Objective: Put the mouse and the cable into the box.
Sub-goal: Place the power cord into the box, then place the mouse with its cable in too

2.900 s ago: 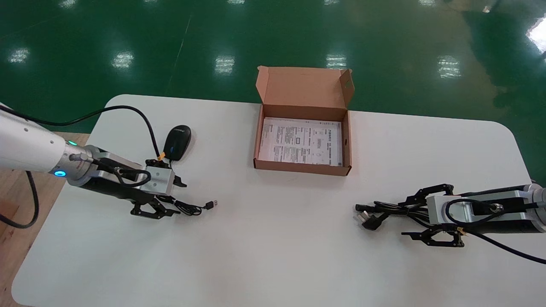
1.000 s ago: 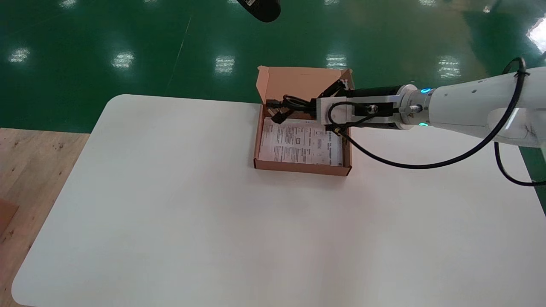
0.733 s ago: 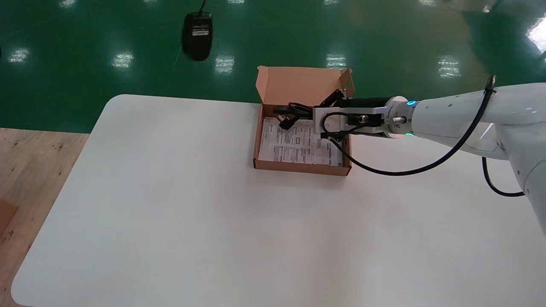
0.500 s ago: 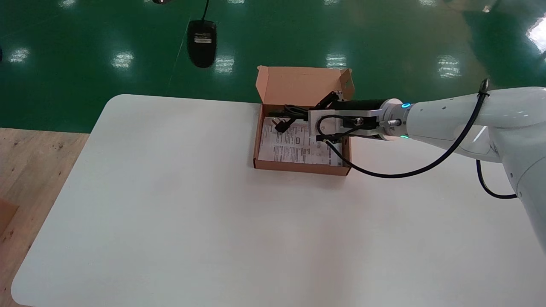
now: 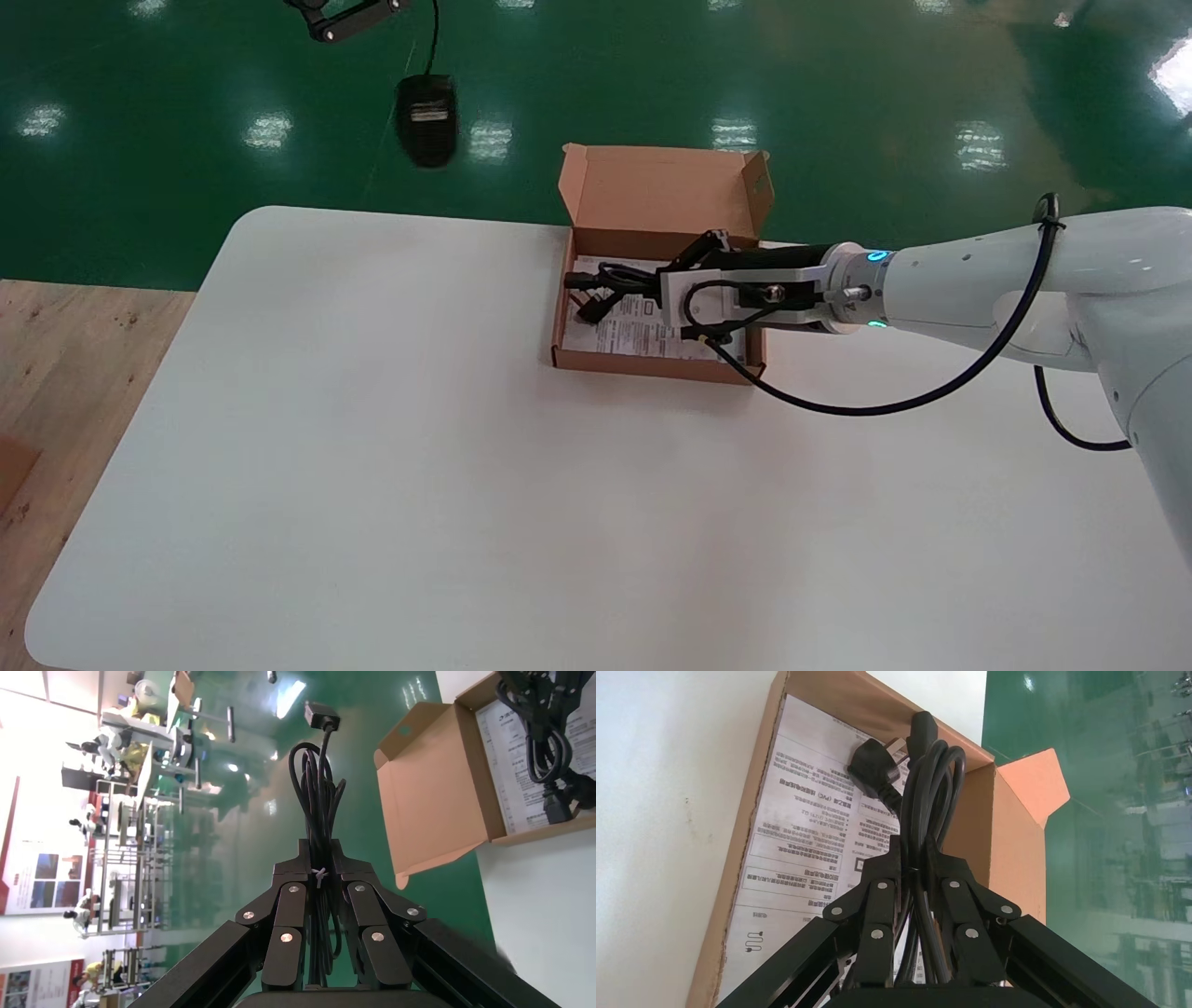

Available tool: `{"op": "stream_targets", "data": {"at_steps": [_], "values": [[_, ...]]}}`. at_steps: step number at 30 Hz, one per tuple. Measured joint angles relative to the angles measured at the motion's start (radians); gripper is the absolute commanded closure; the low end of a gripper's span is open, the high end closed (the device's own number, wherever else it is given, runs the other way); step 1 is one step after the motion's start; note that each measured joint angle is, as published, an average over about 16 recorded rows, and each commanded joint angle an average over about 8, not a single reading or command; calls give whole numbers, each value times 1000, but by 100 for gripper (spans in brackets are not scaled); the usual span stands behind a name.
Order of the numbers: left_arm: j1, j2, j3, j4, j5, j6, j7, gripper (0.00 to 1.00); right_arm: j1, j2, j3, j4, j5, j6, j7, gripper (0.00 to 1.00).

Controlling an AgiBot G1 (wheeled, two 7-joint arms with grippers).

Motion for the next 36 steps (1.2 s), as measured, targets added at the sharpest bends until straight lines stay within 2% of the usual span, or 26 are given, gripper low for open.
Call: {"op": "stream_targets", "data": {"at_steps": [5, 10, 17, 24, 29, 36], "values": [[14, 18, -2, 11, -3, 1, -1, 100, 21, 14, -1, -2, 2, -15, 1, 0], [48, 52, -10, 27, -16, 1, -3, 100, 70, 62, 7, -3, 16, -54, -1, 0], [133, 131, -33, 45, -50, -56, -7, 100, 171, 182, 24, -11, 38, -127, 1, 0], [273, 200, -47, -8, -91, -170, -26, 100, 245, 317, 24, -37, 35, -188, 16, 0], [377, 224, -24, -80, -104, -269, -72, 100, 266, 390, 9, -62, 13, -224, 33, 0], [480, 226, 58, -173, -97, -360, -189, 100, 279, 456, -13, -84, -20, -264, 49, 0]]}}
